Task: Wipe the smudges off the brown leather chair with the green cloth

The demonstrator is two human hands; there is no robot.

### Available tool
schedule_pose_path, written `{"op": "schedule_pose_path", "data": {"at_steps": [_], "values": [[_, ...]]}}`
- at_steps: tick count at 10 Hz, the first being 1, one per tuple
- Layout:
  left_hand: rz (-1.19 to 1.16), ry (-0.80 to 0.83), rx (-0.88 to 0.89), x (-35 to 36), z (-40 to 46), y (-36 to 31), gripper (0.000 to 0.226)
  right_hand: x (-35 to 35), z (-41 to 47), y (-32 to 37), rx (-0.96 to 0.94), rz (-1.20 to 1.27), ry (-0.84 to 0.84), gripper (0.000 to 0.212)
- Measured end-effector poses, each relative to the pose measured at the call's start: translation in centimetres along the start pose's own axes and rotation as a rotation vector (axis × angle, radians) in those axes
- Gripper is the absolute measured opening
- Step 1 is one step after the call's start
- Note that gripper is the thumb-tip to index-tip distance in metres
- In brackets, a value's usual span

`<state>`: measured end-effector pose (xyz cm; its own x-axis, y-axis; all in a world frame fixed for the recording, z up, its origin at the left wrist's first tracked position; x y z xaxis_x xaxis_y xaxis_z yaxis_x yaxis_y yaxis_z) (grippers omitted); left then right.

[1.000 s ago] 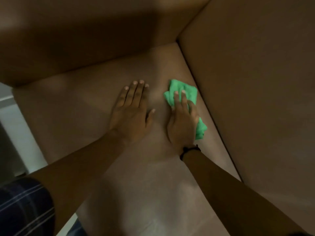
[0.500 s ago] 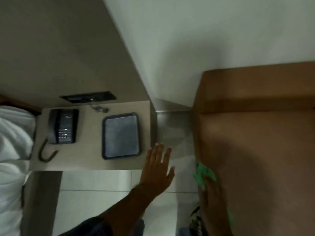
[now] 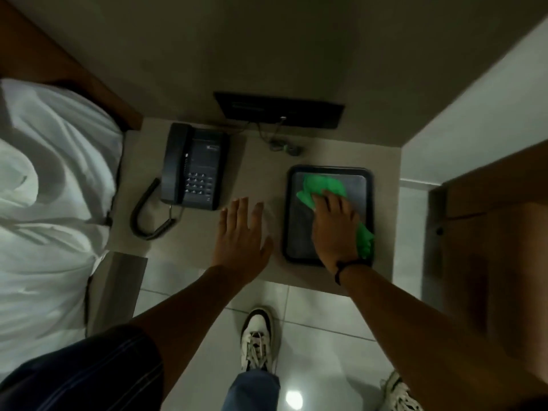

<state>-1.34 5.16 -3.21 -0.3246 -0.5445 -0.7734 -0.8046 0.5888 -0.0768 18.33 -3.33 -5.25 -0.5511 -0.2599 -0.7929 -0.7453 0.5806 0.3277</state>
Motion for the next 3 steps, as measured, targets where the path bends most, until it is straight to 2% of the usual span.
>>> {"op": "schedule_pose_path", "data": {"at_steps": [1,3], "values": [[-0.018,-0.023,0.051,1.3,0.8,2.6,0.084,2.8,0.5,0.1,0.053,-0.064,-0.011,0.057],[-0.035,-0.001,0.074,2.1,-0.3,4.9,0.085,2.6,-0.2,0.7,0.025,-0.011,-0.068,0.054]]}}
Point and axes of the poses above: each hand's wrist, its own z-axis towards the middle knuckle, its own x-axis out of the palm, y = z × x, the point moved 1 cm from there along z, towards the middle knuckle, and after that the axes turned 14 degrees about y, right-handed, at the moved point
